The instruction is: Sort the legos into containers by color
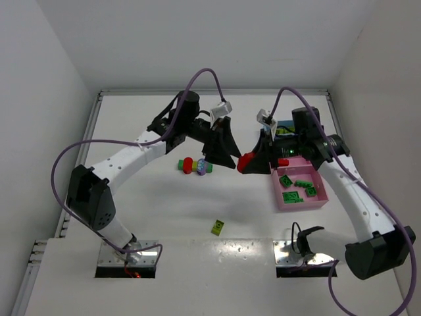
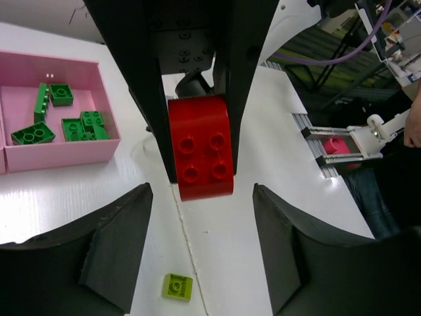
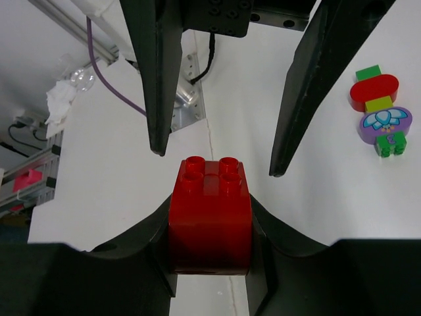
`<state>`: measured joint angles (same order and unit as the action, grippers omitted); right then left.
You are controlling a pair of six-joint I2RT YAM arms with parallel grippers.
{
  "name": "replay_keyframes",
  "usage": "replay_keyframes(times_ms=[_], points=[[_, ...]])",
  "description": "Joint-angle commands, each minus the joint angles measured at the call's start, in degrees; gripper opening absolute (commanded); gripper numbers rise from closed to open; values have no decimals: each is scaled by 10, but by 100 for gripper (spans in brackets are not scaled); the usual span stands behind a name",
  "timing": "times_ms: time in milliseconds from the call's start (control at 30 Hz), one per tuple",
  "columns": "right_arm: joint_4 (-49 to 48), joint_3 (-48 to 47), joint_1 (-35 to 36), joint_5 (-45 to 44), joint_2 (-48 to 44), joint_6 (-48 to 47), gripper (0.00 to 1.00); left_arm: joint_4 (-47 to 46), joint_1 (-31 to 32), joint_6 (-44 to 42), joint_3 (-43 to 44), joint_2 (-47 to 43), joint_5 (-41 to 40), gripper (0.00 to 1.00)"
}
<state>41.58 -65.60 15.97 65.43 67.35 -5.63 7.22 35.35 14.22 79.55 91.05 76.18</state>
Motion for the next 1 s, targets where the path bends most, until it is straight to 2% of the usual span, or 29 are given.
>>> replay_keyframes(times_ms=[0,133,767,900,933,967], points=[[-25,-22,13,-14,7,-19,0,-16,13,5,33,5,3,67],[-25,-22,19,-27,13,-19,0,-16,13,5,39,11,3,63],[-54,-27,19,-56,29,1,0,-16,29,5,33,16,8,59],[-60,-27,19,-56,29,12,0,-16,34,5,33,21,-11,51],[-60,-27,19,-56,29,12,0,-16,34,5,33,26,-11,48],[-65,-27,19,-56,29,18,0,-16,34,5,33,26,-11,40]])
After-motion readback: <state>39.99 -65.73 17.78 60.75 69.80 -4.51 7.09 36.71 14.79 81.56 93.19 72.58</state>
